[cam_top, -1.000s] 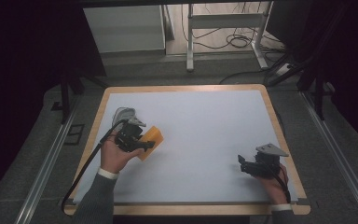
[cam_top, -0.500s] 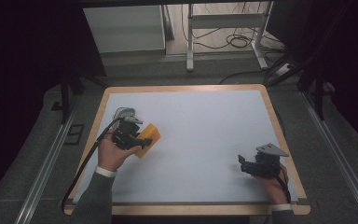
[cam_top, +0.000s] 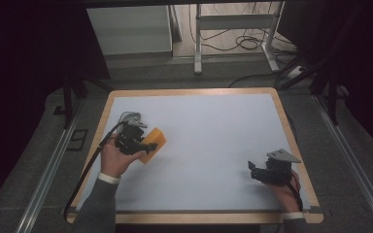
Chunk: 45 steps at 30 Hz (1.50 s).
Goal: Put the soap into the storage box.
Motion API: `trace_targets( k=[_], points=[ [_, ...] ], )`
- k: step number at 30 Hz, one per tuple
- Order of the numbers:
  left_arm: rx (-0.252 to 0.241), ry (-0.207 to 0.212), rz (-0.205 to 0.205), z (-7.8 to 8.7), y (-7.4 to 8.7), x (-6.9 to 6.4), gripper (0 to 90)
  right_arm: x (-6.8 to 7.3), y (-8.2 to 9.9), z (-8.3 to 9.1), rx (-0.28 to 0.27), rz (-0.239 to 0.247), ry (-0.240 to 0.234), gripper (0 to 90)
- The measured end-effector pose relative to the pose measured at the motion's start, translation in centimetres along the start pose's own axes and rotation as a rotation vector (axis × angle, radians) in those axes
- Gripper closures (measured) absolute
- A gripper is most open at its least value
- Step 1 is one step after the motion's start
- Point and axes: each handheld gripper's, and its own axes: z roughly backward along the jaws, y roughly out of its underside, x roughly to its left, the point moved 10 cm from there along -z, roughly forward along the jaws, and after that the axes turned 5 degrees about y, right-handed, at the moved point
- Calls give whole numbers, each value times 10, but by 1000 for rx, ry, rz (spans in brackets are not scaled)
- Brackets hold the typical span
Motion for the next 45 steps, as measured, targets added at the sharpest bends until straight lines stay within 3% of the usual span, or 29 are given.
trace_targets(
  k=[45],
  points=[
    [-27, -17, 14, 14, -10, 11, 609, -1, 2, -2, 8, 2, 5, 96]
  ],
)
